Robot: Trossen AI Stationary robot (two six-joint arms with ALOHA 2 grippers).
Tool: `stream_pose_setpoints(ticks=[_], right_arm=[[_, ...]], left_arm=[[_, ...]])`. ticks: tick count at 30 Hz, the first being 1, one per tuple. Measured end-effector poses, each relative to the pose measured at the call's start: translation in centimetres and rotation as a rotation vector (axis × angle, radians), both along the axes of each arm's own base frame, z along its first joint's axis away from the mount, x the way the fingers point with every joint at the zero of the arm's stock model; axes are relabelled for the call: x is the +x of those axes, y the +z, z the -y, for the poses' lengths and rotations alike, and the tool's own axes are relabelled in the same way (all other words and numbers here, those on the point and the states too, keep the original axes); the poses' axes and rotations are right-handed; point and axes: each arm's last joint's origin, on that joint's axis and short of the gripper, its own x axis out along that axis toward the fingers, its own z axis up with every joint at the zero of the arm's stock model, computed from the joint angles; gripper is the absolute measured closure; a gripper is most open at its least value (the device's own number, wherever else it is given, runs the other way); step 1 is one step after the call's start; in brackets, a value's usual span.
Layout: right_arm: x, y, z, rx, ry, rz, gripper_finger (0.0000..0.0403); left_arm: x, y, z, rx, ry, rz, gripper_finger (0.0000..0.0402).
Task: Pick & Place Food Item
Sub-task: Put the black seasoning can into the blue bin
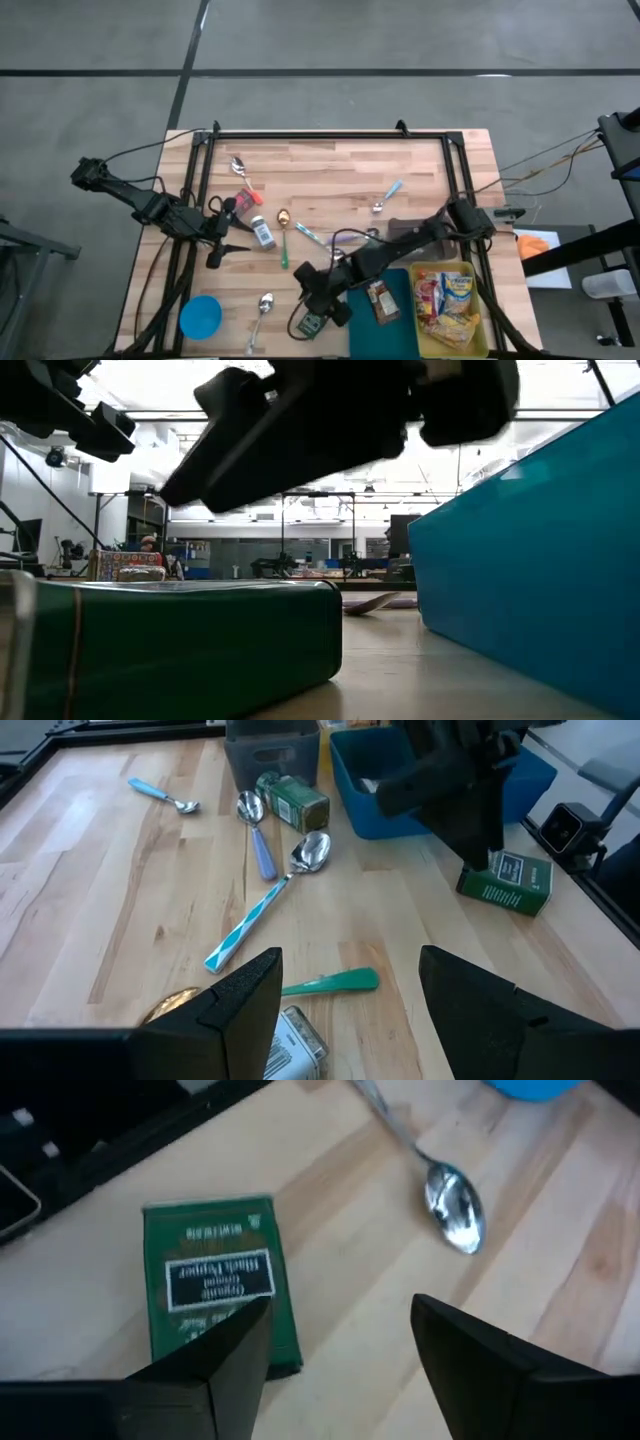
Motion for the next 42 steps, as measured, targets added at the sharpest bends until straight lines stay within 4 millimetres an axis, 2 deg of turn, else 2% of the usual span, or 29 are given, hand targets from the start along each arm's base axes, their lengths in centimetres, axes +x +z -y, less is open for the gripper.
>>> stream_pose_setpoints(ticks=[2,6,10,42], right_arm=[[0.1,0.6,-0.5,0.002,0.006,-0.002,0.0150],[-0.3,0.8,-1.5,0.005,0.024,-0.021,0.0115],[-0.6,0.6,-2.0,0.035,0.002,-0.049,0.0098],[-1.4,-0.9,-2.2,0.014,-0.003,-0.093,0.0096]], left_arm=[[0.0,0.0,0.0,0.002,0.000,-0.005,0.0161],[-0.1,-0.1,0.0,0.007,0.000,-0.014,0.0161],[-0.1,-0.1,0.0,0.006,0.000,-0.013,0.0161],[-0.1,-0.1,0.0,0.006,0.000,-0.012,0.0161]])
